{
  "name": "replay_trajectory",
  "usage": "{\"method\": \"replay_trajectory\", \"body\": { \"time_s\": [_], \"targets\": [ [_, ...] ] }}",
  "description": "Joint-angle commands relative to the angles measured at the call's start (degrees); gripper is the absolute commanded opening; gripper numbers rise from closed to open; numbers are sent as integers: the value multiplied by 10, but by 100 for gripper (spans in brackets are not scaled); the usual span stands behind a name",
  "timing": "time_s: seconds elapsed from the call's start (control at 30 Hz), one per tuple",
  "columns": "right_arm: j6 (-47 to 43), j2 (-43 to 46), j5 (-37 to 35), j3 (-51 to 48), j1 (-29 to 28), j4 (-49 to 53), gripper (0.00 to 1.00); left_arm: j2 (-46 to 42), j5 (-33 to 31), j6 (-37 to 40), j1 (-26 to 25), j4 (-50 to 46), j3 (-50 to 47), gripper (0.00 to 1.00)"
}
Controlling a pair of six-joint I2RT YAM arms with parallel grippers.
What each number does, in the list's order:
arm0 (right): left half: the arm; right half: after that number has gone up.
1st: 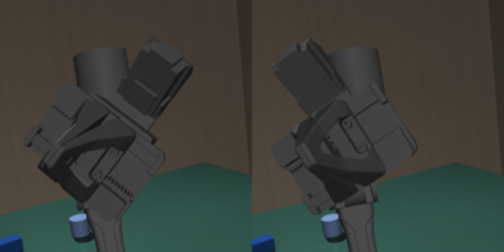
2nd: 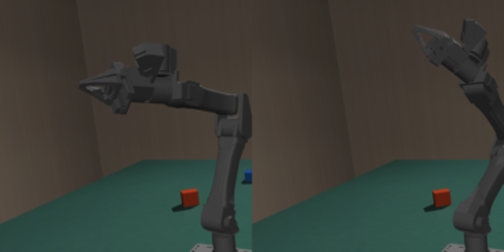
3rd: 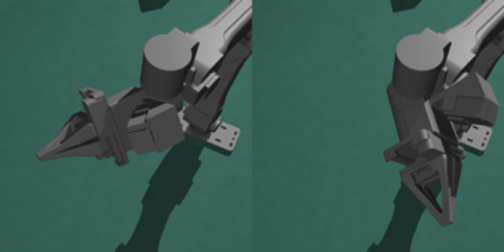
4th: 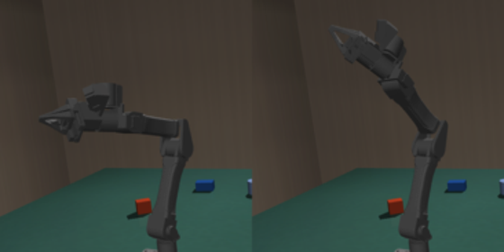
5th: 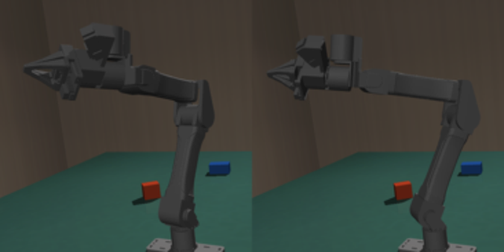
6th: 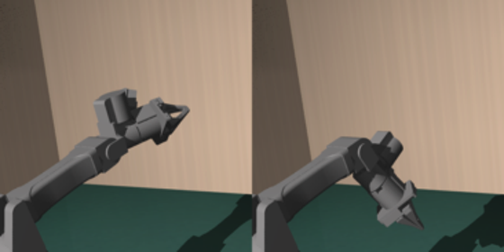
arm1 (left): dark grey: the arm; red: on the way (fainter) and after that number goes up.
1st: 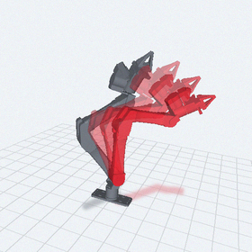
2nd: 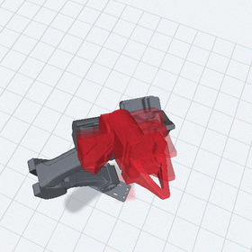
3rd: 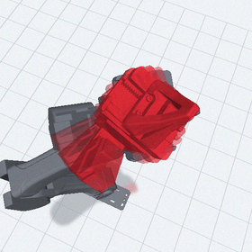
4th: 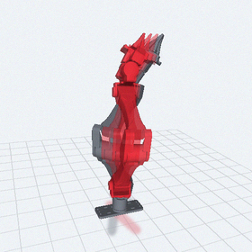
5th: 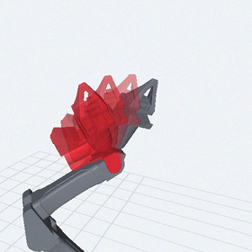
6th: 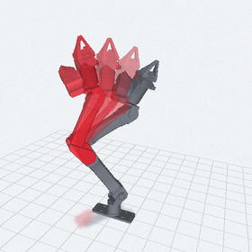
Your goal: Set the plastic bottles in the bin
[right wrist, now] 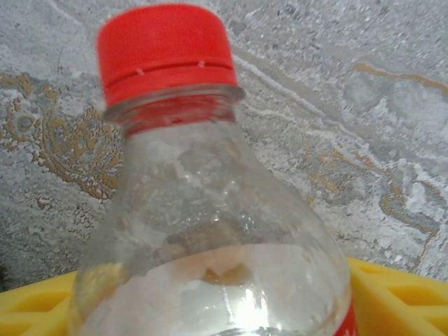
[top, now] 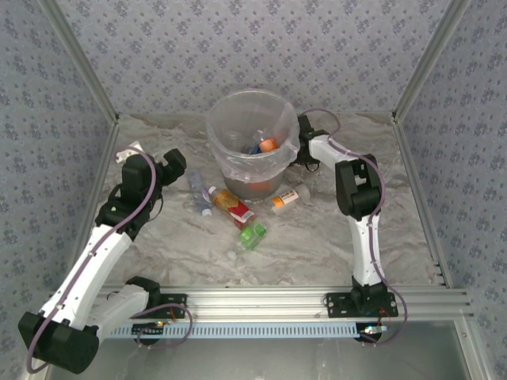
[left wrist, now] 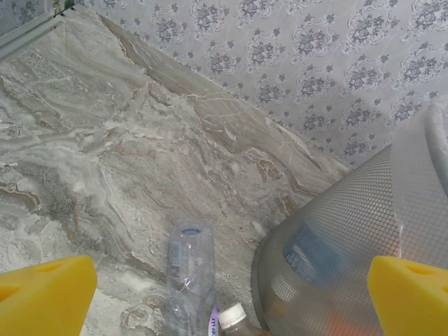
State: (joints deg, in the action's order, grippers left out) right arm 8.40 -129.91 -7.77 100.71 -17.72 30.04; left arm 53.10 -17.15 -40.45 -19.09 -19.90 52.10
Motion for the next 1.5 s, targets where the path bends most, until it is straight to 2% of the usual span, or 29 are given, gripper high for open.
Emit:
{"method": "replay_trajectory", "body": {
  "time_s": [0.0,0.2,0.3,0.47,0.7,1.13,1.3,1.47],
  "targets": [
    [15,17,-5,-23,2,-9,75,2,1,-13,5,0,-2,99],
    [24,54,-2,-67,5,-42,71,7,6,-11,7,6,-6,100],
    [30,77,-9,-103,8,-74,70,16,38,1,6,20,-7,99],
    [50,116,-5,-162,18,-121,65,41,56,-1,6,23,2,99],
    [68,175,4,-225,27,-161,65,78,89,-7,6,18,23,99],
    [93,387,-8,-375,32,-259,61,128,122,-27,7,14,44,99],
    [90,477,-2,-385,30,-258,61,132,138,-17,7,35,32,99],
    [80,534,24,-352,26,-230,60,132,138,-15,7,33,28,99]
  ]
}}
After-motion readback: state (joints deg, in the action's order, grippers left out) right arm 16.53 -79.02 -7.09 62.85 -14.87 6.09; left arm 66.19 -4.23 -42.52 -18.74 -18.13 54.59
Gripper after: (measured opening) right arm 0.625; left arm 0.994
